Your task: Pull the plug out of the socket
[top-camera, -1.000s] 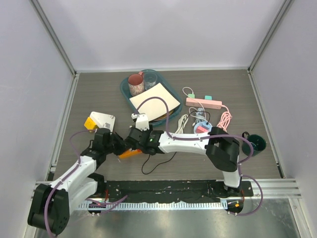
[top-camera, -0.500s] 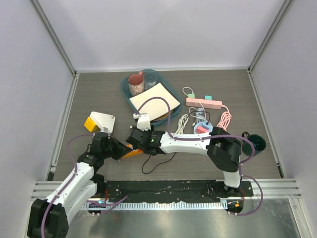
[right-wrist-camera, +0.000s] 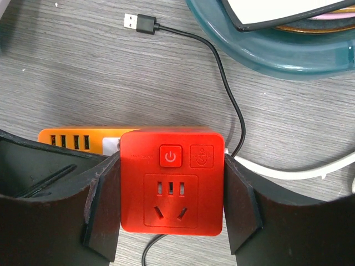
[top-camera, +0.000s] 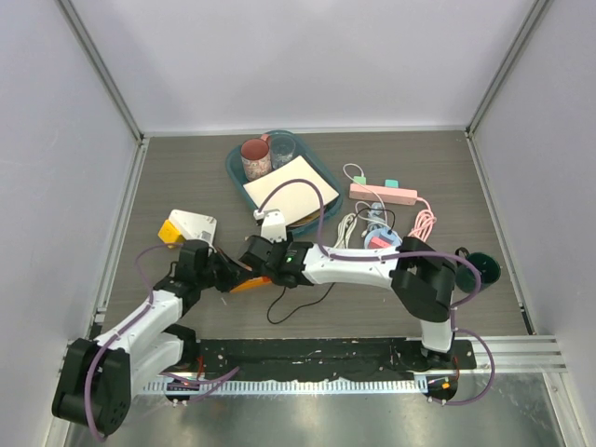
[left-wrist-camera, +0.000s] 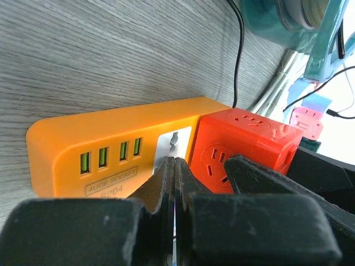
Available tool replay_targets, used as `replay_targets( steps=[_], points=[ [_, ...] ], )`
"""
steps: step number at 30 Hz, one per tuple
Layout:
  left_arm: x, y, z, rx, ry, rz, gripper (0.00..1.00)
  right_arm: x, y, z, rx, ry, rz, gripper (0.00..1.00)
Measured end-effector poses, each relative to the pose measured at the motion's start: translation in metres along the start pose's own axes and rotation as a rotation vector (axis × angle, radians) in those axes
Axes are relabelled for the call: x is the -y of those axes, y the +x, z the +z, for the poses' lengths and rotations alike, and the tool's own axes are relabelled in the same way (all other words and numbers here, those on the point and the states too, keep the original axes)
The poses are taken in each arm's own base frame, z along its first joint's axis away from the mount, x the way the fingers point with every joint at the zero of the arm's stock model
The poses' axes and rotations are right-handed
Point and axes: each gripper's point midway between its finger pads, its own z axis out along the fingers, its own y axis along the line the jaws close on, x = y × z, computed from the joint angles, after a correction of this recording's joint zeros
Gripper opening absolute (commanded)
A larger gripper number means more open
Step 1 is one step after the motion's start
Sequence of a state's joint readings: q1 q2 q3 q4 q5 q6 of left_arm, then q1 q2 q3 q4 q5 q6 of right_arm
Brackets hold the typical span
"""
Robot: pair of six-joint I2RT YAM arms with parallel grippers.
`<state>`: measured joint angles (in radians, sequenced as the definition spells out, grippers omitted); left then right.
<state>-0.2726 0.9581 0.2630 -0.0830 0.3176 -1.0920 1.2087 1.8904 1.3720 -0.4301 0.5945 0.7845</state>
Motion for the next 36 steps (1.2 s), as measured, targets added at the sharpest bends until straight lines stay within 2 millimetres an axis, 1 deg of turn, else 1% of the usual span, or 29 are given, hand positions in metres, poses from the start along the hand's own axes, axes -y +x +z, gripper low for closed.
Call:
replay_targets(
  steps=[5, 7, 8, 9, 16, 27, 36],
  points=[
    [0.001, 0.0, 0.002, -0.006, 0.008, 0.005, 0.0, 0.001, 0.0, 0.001, -0.012, 0.013, -0.018, 0.07],
    [0.001, 0.0, 0.003, -0.005, 0.009, 0.005, 0.0, 0.001, -0.001, 0.002, -0.014, 0.018, -0.028, 0.05],
    [0.001, 0.0, 0.004, -0.005, 0.011, 0.006, 0.0, 0.001, -0.002, 0.002, -0.015, 0.019, -0.032, 0.01],
    [0.002, -0.001, 0.005, -0.005, 0.013, 0.006, 0.0, 0.001, -0.002, 0.003, -0.016, 0.02, -0.033, 0.01],
    [0.003, -0.002, 0.006, -0.002, 0.019, 0.008, 0.0, 0.002, -0.003, 0.004, -0.025, 0.013, -0.029, 0.01],
    [0.006, -0.008, 0.011, 0.026, 0.026, 0.017, 0.0, 0.006, -0.003, 0.004, -0.035, -0.032, 0.026, 0.01],
    [0.009, -0.005, 0.016, 0.018, 0.018, 0.037, 0.0, 0.006, -0.004, 0.001, -0.036, -0.014, -0.017, 0.01]
  ],
)
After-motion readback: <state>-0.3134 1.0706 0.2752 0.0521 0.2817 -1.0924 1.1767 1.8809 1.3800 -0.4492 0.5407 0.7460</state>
